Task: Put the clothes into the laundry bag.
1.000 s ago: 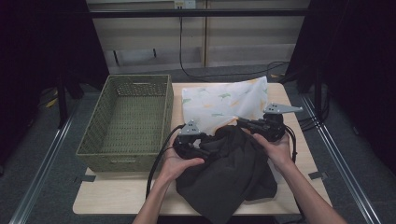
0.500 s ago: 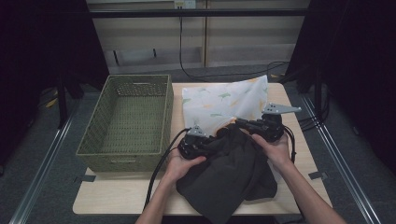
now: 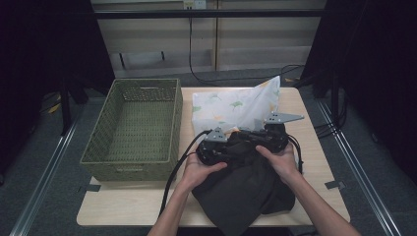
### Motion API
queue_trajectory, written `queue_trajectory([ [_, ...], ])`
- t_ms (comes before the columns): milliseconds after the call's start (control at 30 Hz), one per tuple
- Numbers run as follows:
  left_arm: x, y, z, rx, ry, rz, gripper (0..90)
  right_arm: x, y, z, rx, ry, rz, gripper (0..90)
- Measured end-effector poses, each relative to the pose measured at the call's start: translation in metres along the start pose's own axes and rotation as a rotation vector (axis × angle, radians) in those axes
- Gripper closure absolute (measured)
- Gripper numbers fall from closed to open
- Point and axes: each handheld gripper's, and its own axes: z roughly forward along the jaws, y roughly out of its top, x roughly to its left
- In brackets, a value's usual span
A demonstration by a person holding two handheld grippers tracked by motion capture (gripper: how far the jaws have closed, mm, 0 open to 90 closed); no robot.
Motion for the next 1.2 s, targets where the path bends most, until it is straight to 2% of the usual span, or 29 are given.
queue_trajectory([
  [67, 0.004, 0.001, 0.008, 0.018, 0.006, 0.002, 74.5, 0.003, 0.004, -0.004, -0.022, 0.02, 0.004, 90.0],
  [100, 0.007, 0.0, 0.011, 0.028, 0.017, -0.01, 74.5, 0.003, 0.008, -0.01, -0.046, 0.041, 0.02, 90.0],
  [133, 0.01, 0.0, 0.012, 0.038, 0.032, -0.014, 74.5, 0.003, 0.008, -0.01, -0.046, 0.041, 0.02, 90.0],
  [167, 0.017, -0.001, 0.014, 0.04, 0.069, -0.028, 74.6, -0.001, 0.01, -0.019, -0.078, 0.041, 0.054, 90.0],
  [200, 0.022, -0.002, 0.015, 0.036, 0.065, -0.042, 74.6, -0.002, 0.011, -0.022, -0.085, 0.041, 0.051, 90.0],
  [233, 0.022, -0.002, 0.015, 0.036, 0.065, -0.042, 74.6, -0.002, 0.011, -0.022, -0.085, 0.041, 0.051, 90.0],
  [300, 0.029, 0.0, 0.015, 0.042, 0.096, -0.051, 74.6, 0.0, 0.012, -0.027, -0.08, 0.035, 0.048, 90.0],
  [333, 0.034, 0.004, 0.012, 0.04, 0.135, -0.059, 74.5, 0.003, 0.012, -0.028, -0.063, 0.024, 0.037, 90.0],
  [400, 0.037, 0.004, 0.01, 0.037, 0.133, -0.062, 74.3, 0.003, 0.012, -0.028, -0.056, 0.017, 0.031, 90.0],
  [467, 0.043, 0.002, 0.006, 0.014, 0.142, -0.08, 73.4, 0.002, 0.012, -0.031, -0.044, -0.011, 0.014, 90.0],
  [500, 0.044, 0.001, 0.004, 0.025, 0.149, -0.082, 70.2, -0.001, 0.01, -0.031, -0.005, -0.04, -0.001, 90.0],
  [533, 0.044, -0.003, 0.004, 0.011, 0.122, -0.077, 65.2, -0.003, 0.007, -0.03, 0.002, -0.05, -0.001, 90.0],
  [600, 0.042, -0.005, 0.003, -0.004, 0.124, -0.088, 49.6, -0.009, 0.0, -0.028, 0.017, -0.056, 0.015, 90.0],
  [667, 0.033, -0.006, -0.003, -0.028, 0.124, -0.089, 35.0, -0.015, -0.004, -0.027, 0.028, -0.067, 0.024, 90.0],
  [700, 0.029, -0.006, -0.007, -0.043, 0.141, -0.084, 30.5, -0.017, -0.006, -0.026, 0.029, -0.069, 0.029, 90.0],
  [733, 0.029, -0.006, -0.007, -0.043, 0.141, -0.084, 25.6, -0.018, -0.007, -0.026, 0.029, -0.073, 0.032, 90.0],
  [767, 0.023, -0.005, -0.017, -0.093, 0.139, -0.093, 23.3, -0.019, -0.007, -0.026, 0.029, -0.072, 0.033, 90.0],
  [833, 0.014, -0.005, -0.029, -0.16, 0.166, -0.09, 22.6, -0.02, -0.007, -0.028, 0.026, -0.073, 0.034, 90.0],
  [900, 0.01, -0.004, -0.035, -0.176, 0.174, -0.086, 22.2, -0.02, -0.007, -0.028, 0.022, -0.071, 0.03, 90.0],
  [933, 0.005, -0.003, -0.041, -0.202, 0.167, -0.084, 21.0, -0.021, -0.007, -0.028, 0.024, -0.072, 0.028, 90.0],
  [967, 0.0, -0.002, -0.045, -0.198, 0.145, -0.072, 20.7, -0.02, -0.008, -0.028, 0.026, -0.074, 0.032, 90.0],
  [1000, -0.006, -0.002, -0.048, -0.208, 0.105, -0.064, 20.7, -0.02, -0.008, -0.028, 0.029, -0.074, 0.035, 90.0],
  [1033, -0.019, -0.002, -0.051, -0.208, 0.096, -0.033, 20.3, -0.02, -0.009, -0.027, 0.034, -0.074, 0.027, 90.0],
  [1100, -0.033, -0.004, -0.049, -0.203, 0.05, -0.015, 18.6, -0.02, -0.009, -0.027, 0.035, -0.074, 0.033, 90.0],
  [1133, -0.033, -0.004, -0.049, -0.203, 0.05, -0.015, 17.8, -0.02, -0.009, -0.027, 0.035, -0.074, 0.033, 90.0],
  [1200, -0.045, -0.007, -0.044, -0.191, 0.022, 0.008, 15.9, -0.02, -0.009, -0.027, 0.037, -0.075, 0.034, 90.0],
])
